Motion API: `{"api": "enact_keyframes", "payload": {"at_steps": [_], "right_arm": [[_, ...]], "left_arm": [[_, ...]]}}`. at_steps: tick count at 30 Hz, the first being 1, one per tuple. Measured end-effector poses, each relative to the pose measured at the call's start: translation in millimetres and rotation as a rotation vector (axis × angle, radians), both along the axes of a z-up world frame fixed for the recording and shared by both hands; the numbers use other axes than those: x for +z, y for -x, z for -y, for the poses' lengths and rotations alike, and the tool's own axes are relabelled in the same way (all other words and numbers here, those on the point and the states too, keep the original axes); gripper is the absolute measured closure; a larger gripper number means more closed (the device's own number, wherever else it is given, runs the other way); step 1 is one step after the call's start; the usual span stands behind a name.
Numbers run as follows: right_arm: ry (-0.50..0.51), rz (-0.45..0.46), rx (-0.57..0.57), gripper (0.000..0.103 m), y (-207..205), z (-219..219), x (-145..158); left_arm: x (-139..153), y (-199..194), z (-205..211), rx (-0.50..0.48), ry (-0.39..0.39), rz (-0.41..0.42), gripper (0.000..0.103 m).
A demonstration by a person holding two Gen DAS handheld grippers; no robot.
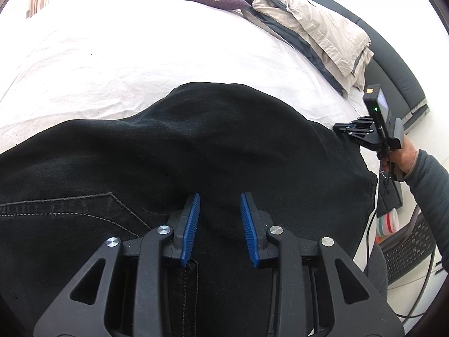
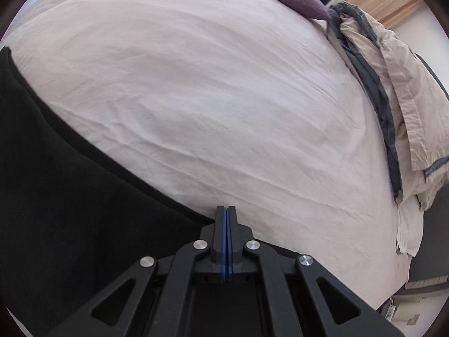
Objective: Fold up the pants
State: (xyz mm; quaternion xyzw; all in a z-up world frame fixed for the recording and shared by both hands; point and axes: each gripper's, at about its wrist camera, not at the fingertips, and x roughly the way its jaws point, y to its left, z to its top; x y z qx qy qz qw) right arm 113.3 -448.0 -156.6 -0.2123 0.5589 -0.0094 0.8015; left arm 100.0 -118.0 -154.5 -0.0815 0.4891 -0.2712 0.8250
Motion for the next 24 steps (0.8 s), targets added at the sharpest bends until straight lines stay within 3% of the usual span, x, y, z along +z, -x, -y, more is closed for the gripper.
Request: {"api": "enact_keyframes", "payload": {"at_steps": [1, 3, 5, 9, 12, 14, 16, 19, 22, 24], "right_arm": [[-0.089, 0.013, -0.010, 0.102, 3.7, 0.5, 10.3], [-0.263, 0.038, 0.074, 0.102, 13.7, -11.6, 31.9], [-0.305, 0.025, 0.185, 0.102, 20.5, -39.2, 40.4], [-0.287, -0.050, 0.253, 0.102, 13.5, -71.8, 22.7], [-0.179, -0.064, 0.238, 0.103, 2.0, -77.1, -5.1], [-0.192, -0.006, 0.166, 0.103, -9.8, -64.5, -5.7], [-0.108, 0.026, 0.060, 0.102, -23.9, -49.6, -12.0], [-0.095, 0.083, -0.015, 0.102, -25.9, -43.0, -1.0], [-0.333, 0.145, 0.024, 0.097, -5.5, -50.9, 37.9], [-0.436, 0.090, 0.098, 0.088, 6.7, -68.9, 43.8]], "left_arm": [[1.4, 0.7, -1.0, 0.004, -0.001, 0.004, 0.074], [1.9, 0.8, -3.0, 0.010, 0.005, 0.007, 0.074], [0.6, -0.2, -3.6, 0.013, 0.008, 0.002, 0.074], [3.1, 3.7, -5.2, 0.013, 0.001, 0.004, 0.074], [5.0, 3.5, -7.0, 0.025, 0.000, 0.008, 0.074], [3.9, 4.0, -7.4, 0.037, 0.001, 0.011, 0.074], [4.7, 4.9, -6.0, 0.042, -0.004, 0.024, 0.074], [7.6, 5.7, -6.8, 0.047, -0.015, 0.038, 0.074], [15.3, 9.4, -11.3, 0.066, 0.003, 0.057, 0.074], [18.6, 11.3, -14.9, 0.064, 0.012, 0.060, 0.074]]}}
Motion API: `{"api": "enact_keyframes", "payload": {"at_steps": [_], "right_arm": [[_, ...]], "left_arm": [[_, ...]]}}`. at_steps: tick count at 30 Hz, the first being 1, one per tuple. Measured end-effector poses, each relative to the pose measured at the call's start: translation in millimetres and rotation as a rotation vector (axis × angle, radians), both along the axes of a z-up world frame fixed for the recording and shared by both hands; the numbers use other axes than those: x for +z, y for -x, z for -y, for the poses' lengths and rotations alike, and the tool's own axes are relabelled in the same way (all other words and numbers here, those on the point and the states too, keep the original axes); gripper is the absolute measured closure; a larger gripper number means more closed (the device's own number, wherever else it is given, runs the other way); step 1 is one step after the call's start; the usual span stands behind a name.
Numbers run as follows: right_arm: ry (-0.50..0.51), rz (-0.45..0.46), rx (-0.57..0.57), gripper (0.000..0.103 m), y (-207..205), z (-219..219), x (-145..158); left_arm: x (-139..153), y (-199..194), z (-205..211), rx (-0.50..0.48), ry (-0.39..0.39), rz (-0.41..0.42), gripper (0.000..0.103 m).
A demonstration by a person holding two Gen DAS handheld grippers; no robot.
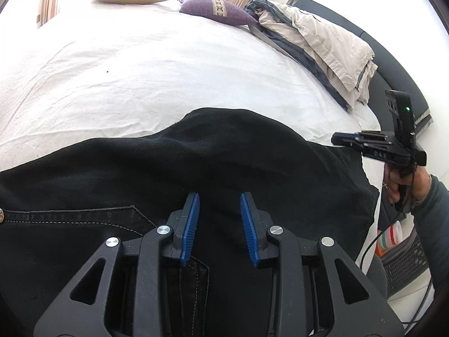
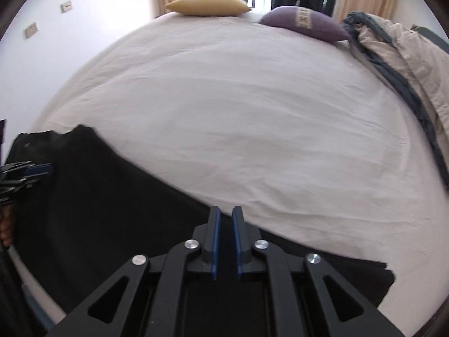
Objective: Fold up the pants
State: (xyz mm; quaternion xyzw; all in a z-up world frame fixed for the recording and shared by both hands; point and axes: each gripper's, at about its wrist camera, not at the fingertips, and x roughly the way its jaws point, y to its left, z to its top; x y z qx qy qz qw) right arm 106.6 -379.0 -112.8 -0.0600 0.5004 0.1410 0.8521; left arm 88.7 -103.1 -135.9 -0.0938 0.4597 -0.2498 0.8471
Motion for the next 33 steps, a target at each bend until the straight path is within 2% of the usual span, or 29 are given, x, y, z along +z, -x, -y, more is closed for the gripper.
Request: {"api": "enact_keyframes", "payload": {"at_steps": [2, 4, 5, 7, 10, 11, 12, 15, 17, 19, 20, 21, 22, 23, 24, 26, 27, 28, 29, 30, 31, 32, 33], "right_arm": [[-0.007, -0.049, 0.091, 0.082, 5.7, -21.0, -10.2], [0.016, -0.123, 0.108, 0.081, 5.0, -29.2, -34.9], [0.028, -0.129, 0.083, 0.082, 0.2, -23.6, -45.3], [-0.007, -0.085, -0.006, 0.084, -11.6, -3.0, -47.4], [0.149, -0.031, -0.222, 0.081, -28.3, 22.3, -40.4], [0.121, -0.026, -0.262, 0.080, -28.7, 30.1, -33.0], [0.053, -0.006, -0.277, 0.080, -25.2, 34.9, -21.5], [-0.091, 0.060, -0.205, 0.076, -5.9, 20.8, 13.1], [-0.167, 0.051, -0.118, 0.068, 1.6, -5.8, 14.6], [-0.208, -0.013, -0.034, 0.062, 12.8, -34.9, -5.5], [-0.165, -0.050, -0.016, 0.062, 16.5, -44.6, -21.5], [-0.100, -0.092, -0.052, 0.062, 19.7, -46.1, -41.0], [-0.106, -0.119, -0.113, 0.067, 24.1, -35.7, -55.0], [-0.194, -0.092, -0.169, 0.085, 27.8, -17.2, -55.8], [-0.205, -0.100, -0.254, 0.103, 28.7, -0.8, -55.2], [-0.071, -0.095, -0.402, 0.103, 29.7, 16.7, -45.7], [0.012, -0.091, -0.451, 0.092, 25.4, 19.7, -39.6], [0.041, -0.087, -0.465, 0.091, 21.0, 15.8, -31.2], [-0.014, -0.064, -0.422, 0.091, 16.2, 5.2, -19.6], [-0.097, -0.037, -0.343, 0.083, 10.1, -11.9, -7.7], [-0.168, -0.018, -0.253, 0.073, 4.7, -31.4, 2.0], [-0.229, -0.011, -0.169, 0.051, -3.0, -53.8, 7.6], [-0.299, -0.015, -0.093, 0.043, -12.4, -74.9, 9.7]], "left_arm": [[1.4, 0.6, -0.3, -0.004, -0.006, 0.000, 0.074], [-0.9, 1.1, -1.5, -0.005, -0.016, -0.006, 0.074], [-3.8, 0.9, -0.8, -0.010, -0.025, -0.016, 0.074], [-10.2, -0.1, -2.5, -0.012, -0.029, -0.022, 0.074], [-4.2, -0.9, -1.4, -0.006, -0.040, -0.008, 0.074], [-0.3, 0.4, -2.9, -0.006, -0.042, 0.006, 0.074], [3.4, 2.1, -5.5, -0.006, -0.039, 0.020, 0.074], [11.2, 2.7, -12.1, 0.016, -0.023, 0.035, 0.074], [9.0, 0.7, -11.3, 0.015, -0.025, 0.016, 0.074], [5.8, 1.0, -10.1, 0.006, -0.038, 0.004, 0.074], [4.1, 1.6, -9.6, 0.002, -0.040, -0.003, 0.074], [0.9, 2.8, -9.4, 0.000, -0.040, -0.010, 0.074], [-2.1, 5.0, -10.5, 0.001, -0.038, -0.017, 0.074], [-2.4, 8.1, -12.1, 0.004, -0.037, -0.016, 0.074], [-2.5, 11.6, -13.3, 0.002, -0.033, -0.011, 0.074], [-3.9, 15.0, -14.1, 0.002, -0.026, -0.003, 0.074], [-5.7, 14.4, -14.9, 0.005, -0.023, -0.008, 0.074], [-8.9, 13.8, -14.7, 0.009, -0.022, -0.017, 0.074], [-11.3, 13.5, -14.6, 0.014, -0.021, -0.023, 0.074], [-14.0, 16.7, -18.3, 0.017, -0.020, -0.020, 0.074], [-14.2, 19.0, -17.0, 0.016, -0.029, -0.011, 0.074], [-14.1, 21.1, -15.5, 0.014, -0.042, -0.002, 0.074], [-13.9, 21.8, -12.3, 0.013, -0.053, 0.005, 0.074]]}}
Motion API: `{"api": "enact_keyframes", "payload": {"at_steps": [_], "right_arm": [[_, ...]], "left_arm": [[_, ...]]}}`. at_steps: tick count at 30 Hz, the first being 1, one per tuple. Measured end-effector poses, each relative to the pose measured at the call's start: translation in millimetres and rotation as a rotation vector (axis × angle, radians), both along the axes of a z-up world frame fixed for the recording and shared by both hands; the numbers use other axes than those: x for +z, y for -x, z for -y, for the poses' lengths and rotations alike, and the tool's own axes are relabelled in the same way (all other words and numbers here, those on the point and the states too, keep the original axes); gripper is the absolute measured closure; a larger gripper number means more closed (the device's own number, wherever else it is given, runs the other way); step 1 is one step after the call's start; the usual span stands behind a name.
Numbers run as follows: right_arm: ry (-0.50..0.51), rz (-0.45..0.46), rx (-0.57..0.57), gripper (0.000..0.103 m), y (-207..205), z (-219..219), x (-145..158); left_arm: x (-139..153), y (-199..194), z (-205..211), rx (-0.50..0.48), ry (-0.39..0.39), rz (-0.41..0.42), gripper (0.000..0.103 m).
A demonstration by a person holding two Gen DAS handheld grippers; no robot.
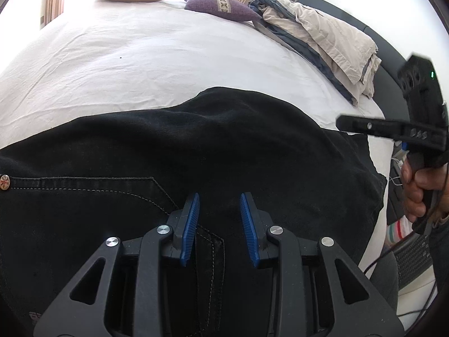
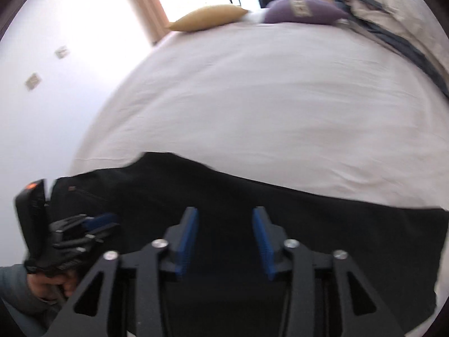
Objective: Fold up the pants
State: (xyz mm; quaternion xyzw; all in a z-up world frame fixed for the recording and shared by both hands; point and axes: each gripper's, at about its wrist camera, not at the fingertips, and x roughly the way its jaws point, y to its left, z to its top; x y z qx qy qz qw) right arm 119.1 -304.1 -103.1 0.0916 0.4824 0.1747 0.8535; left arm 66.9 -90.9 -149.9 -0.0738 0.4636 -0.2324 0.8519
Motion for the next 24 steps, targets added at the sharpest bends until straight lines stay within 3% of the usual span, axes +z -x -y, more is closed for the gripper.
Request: {"api": "enact_keyframes", "payload": {"at_steps": [3, 6, 7, 9, 11, 14, 16, 17, 18, 19, 20, 24], "right_arm": [[-0.165, 0.004, 0.140, 0.043, -25.3, -56.6, -9.8], [-0.250, -0.093, 0.104, 0.044, -46.7, -87.8, -42.7], [-0.219, -0.122, 0.066, 0.047, -54.6, -89.1, -56.7], [-0.231, -0.136, 0.016, 0.091, -58.2, -70.8, -72.1], [-0.271, -0.153, -0.068, 0.103, -45.6, -35.9, -76.8], [-0.238, -0.126, -0.218, 0.103, -9.6, 34.1, -74.3], [-0.156, -0.135, -0.411, 0.103, 24.3, 86.5, -72.4], [-0.143, -0.140, -0.502, 0.101, 42.7, 110.2, -69.4], [-0.155, -0.136, -0.574, 0.089, 63.5, 129.3, -61.7], [-0.187, -0.111, -0.602, 0.088, 80.7, 139.6, -53.3], [-0.243, -0.077, -0.573, 0.086, 92.9, 139.6, -45.0], [-0.346, -0.072, -0.314, 0.045, 99.6, 83.6, -40.8]], "left_arm": [[-1.5, 3.4, 4.3, 0.002, -0.012, 0.005, 0.074], [-4.5, 5.8, 3.9, -0.001, -0.012, 0.003, 0.074], [-5.3, 6.2, 3.3, -0.004, -0.011, 0.001, 0.074], [-7.6, 6.8, 0.4, -0.003, 0.001, -0.007, 0.074], [-8.7, 6.7, -2.4, -0.004, 0.020, -0.013, 0.074], [-9.0, 6.0, -2.9, -0.003, 0.031, -0.018, 0.074], [-5.8, 3.6, -1.4, -0.004, 0.013, -0.017, 0.074], [-2.8, 4.4, 0.2, -0.003, 0.002, -0.016, 0.074], [0.9, 4.5, 1.3, 0.003, -0.004, -0.016, 0.074], [5.1, 4.7, 4.0, 0.008, 0.000, -0.013, 0.074], [8.3, 4.3, 9.5, 0.003, 0.007, -0.010, 0.074], [18.9, 9.3, 44.3, -0.083, -0.016, 0.020, 0.074]]}}
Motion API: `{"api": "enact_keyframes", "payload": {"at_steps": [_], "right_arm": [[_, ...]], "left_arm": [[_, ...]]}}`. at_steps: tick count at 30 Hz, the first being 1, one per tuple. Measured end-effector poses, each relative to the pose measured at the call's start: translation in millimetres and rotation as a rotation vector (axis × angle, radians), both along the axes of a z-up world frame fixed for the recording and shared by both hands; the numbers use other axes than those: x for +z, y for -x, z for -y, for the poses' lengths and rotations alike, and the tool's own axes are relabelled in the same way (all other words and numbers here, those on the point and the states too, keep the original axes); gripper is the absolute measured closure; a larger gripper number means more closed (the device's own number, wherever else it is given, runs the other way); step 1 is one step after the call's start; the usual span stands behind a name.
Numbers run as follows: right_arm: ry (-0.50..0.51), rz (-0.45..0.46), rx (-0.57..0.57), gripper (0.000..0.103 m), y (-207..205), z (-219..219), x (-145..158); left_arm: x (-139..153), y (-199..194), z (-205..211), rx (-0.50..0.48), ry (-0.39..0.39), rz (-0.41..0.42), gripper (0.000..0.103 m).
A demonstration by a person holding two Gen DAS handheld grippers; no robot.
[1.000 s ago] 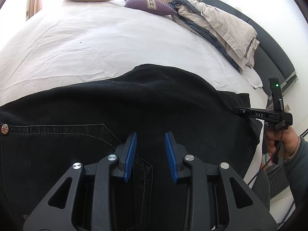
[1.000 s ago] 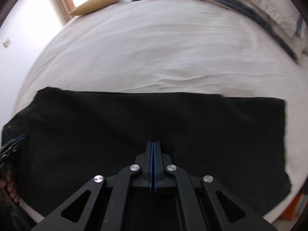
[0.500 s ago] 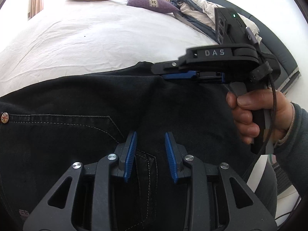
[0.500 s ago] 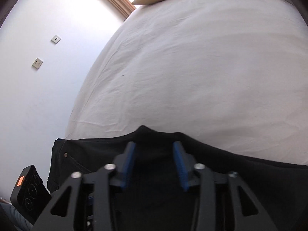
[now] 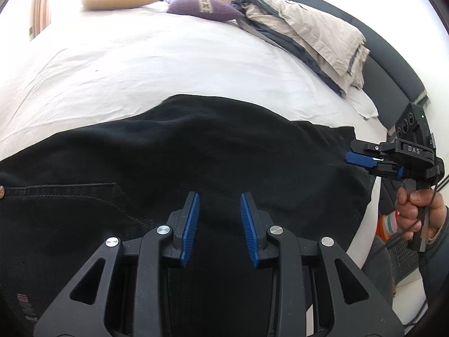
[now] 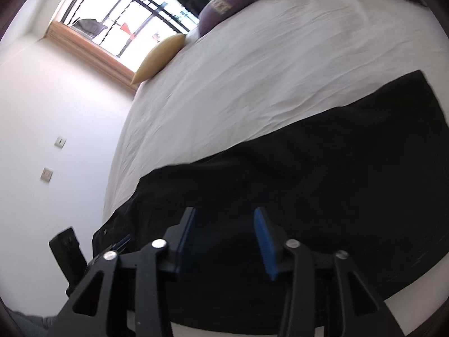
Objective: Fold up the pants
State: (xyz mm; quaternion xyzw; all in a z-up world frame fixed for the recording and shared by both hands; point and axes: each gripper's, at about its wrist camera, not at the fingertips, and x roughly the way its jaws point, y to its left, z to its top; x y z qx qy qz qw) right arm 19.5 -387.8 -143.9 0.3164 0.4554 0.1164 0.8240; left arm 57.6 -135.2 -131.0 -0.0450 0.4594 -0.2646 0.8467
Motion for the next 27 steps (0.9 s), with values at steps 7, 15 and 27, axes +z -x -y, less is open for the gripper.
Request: {"api": "enact_keyframes", "payload": {"at_steps": [7, 15, 27], "right_arm": [[-0.018, -0.123, -0.129, 0.103, 47.4, 23.7, -51.2], [-0.126, -0.064, -0.493, 0.073, 149.0, 87.2, -28.3], [-0.432, 0.009, -0.218, 0.067, 99.4, 10.9, -24.9]], "left_arm": [[-16.9, 8.0, -0.5, -0.030, -0.039, -0.072, 0.074], [-18.5, 12.2, 2.6, -0.013, -0.072, -0.053, 0.074], [-19.6, 15.4, -2.4, -0.015, -0.085, -0.047, 0.074]]}}
